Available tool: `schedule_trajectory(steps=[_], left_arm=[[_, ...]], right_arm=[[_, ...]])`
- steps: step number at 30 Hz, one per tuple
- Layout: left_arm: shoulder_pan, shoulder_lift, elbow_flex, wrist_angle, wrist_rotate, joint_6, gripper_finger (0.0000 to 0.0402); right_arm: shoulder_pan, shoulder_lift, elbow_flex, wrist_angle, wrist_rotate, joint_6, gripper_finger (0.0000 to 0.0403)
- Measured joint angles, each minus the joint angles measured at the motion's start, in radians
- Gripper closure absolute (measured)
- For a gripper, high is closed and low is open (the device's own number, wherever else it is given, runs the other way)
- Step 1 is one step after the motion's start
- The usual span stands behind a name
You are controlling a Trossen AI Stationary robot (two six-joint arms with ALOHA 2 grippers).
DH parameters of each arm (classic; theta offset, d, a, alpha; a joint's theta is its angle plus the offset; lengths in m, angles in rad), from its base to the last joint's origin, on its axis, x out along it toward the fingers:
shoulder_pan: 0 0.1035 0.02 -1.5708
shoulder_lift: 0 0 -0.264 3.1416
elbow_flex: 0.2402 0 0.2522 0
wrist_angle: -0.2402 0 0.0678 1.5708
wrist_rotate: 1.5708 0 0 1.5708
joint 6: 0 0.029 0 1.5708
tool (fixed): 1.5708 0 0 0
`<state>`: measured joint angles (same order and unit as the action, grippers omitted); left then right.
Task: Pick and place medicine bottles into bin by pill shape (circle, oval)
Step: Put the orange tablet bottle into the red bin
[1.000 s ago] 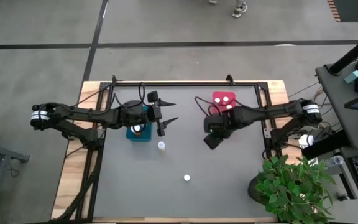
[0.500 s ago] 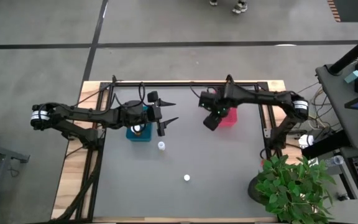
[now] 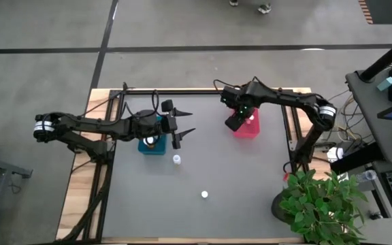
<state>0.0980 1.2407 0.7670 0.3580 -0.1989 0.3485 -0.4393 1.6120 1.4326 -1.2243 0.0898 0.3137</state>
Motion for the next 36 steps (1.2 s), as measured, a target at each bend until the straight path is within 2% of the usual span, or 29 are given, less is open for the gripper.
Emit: schedule_trajectory(steps=[16, 36], left_arm=[[0.0, 0.0, 0.0, 0.0, 0.0, 0.003, 0.0143], [0.0, 0.0, 0.0, 0.0, 0.0, 0.005, 0.0143]], right_arm=[[-0.059, 0.118, -0.025, 0.083, 0.019, -0.062, 0.0289], [-0.064, 0.126, -0.065, 0.16, 0.019, -0.069, 0.0289]])
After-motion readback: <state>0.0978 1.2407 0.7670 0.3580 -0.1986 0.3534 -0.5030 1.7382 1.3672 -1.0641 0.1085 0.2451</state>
